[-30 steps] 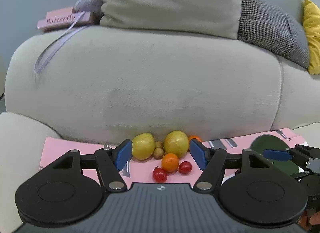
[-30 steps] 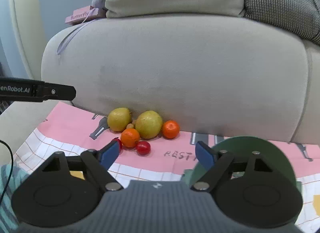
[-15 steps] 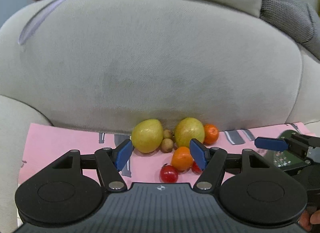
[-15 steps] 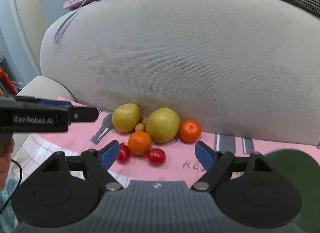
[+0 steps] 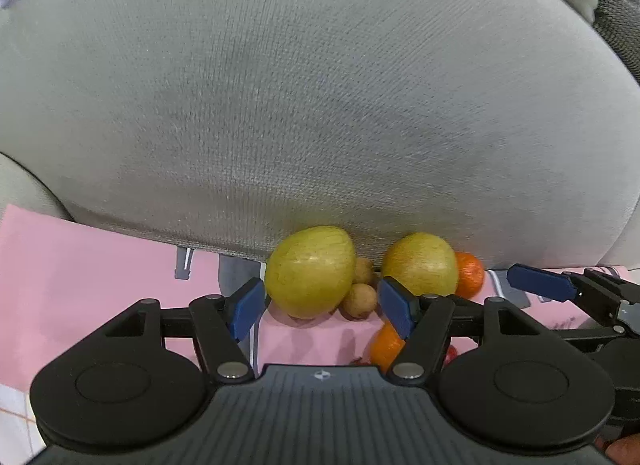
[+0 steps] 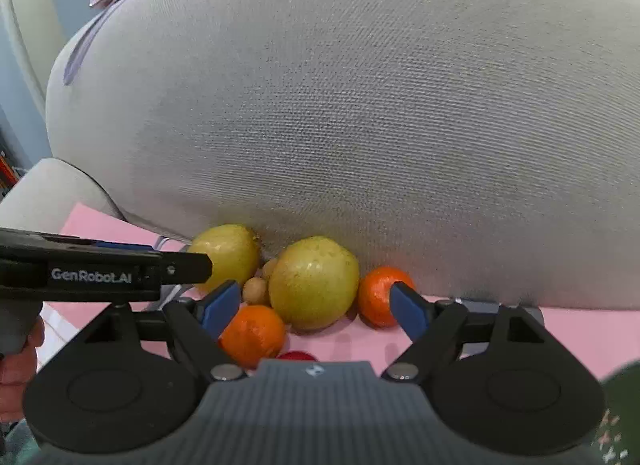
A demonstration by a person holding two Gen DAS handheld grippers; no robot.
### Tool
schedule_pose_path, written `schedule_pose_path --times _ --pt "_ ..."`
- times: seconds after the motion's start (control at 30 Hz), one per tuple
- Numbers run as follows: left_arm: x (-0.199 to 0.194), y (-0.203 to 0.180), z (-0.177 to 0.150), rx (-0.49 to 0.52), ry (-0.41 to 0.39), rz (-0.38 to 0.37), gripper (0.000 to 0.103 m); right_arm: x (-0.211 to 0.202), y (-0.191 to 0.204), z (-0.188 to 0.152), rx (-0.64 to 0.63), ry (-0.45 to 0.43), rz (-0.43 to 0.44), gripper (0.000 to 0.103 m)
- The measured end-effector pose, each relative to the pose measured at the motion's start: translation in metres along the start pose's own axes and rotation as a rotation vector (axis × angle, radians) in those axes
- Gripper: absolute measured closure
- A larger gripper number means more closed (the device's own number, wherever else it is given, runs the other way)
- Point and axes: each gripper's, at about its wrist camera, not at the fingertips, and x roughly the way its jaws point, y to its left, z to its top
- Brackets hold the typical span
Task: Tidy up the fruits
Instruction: 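Grasp one yellow-green pear with each gripper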
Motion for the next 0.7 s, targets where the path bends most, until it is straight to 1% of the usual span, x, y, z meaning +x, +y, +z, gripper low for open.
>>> schedule_pose_path --times 0.1,0.23,0.37,0.43,0.47,0.7 --pt "0.011 0.005 0.002 -0.015 0.014 -0.006 0.023 0.012 0.002 0.001 -0.012 0.001 -0.014 0.024" --pt "0.021 0.012 0.003 -0.036 0.021 -0.023 0.023 0.027 0.002 0.003 -0.039 -0.003 -0.041 0.024" --pt "0.033 0.019 0.001 -0.055 0.030 -0.037 0.023 0.038 0.005 0.003 -0.056 0.003 -0.040 0.024" --pt "0.039 0.021 0.000 -0.062 0.036 -0.042 0.023 0.042 0.006 0.003 -0.068 0.005 -0.039 0.027" --pt "0.040 0.022 -0.001 -0.064 0.037 -0.044 0.023 0.045 0.006 0.002 -0.074 0.010 -0.037 0.032" --pt "0.057 0.022 -0.007 -0.073 0.053 -0.052 0.023 0.055 0.019 0.001 -0.131 0.004 -0.056 0.032"
